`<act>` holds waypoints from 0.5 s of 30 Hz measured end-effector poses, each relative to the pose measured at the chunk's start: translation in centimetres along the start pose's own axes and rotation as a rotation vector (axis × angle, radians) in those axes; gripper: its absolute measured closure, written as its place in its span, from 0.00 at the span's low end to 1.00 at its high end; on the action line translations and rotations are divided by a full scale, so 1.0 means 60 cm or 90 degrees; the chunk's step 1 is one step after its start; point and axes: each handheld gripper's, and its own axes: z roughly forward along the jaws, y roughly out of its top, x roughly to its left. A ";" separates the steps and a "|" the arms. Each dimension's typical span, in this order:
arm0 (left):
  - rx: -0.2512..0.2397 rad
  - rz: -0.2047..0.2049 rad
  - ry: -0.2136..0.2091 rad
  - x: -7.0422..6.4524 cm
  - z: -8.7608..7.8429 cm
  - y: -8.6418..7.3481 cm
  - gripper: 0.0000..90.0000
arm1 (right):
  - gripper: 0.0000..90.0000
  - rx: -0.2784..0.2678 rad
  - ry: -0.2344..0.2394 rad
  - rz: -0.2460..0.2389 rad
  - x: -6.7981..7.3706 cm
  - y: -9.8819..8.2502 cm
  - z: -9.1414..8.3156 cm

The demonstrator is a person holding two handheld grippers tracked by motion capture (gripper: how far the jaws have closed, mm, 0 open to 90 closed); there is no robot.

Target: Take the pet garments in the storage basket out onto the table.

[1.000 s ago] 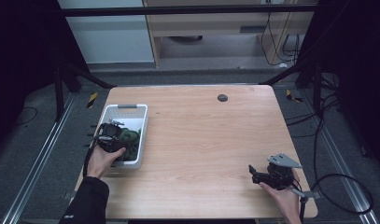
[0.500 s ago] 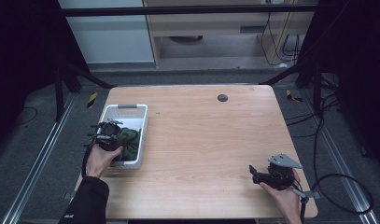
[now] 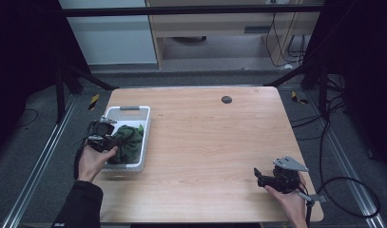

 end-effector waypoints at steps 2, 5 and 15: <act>-0.004 0.005 0.001 0.000 -0.007 0.002 0.85 | 0.09 -0.001 0.000 0.001 0.000 0.000 0.000; -0.015 0.010 0.000 0.000 -0.022 0.007 0.85 | 0.08 0.001 0.003 0.002 0.001 0.000 0.000; -0.047 0.029 -0.014 -0.005 -0.067 0.015 0.86 | 0.09 0.001 -0.003 -0.006 0.002 0.001 0.000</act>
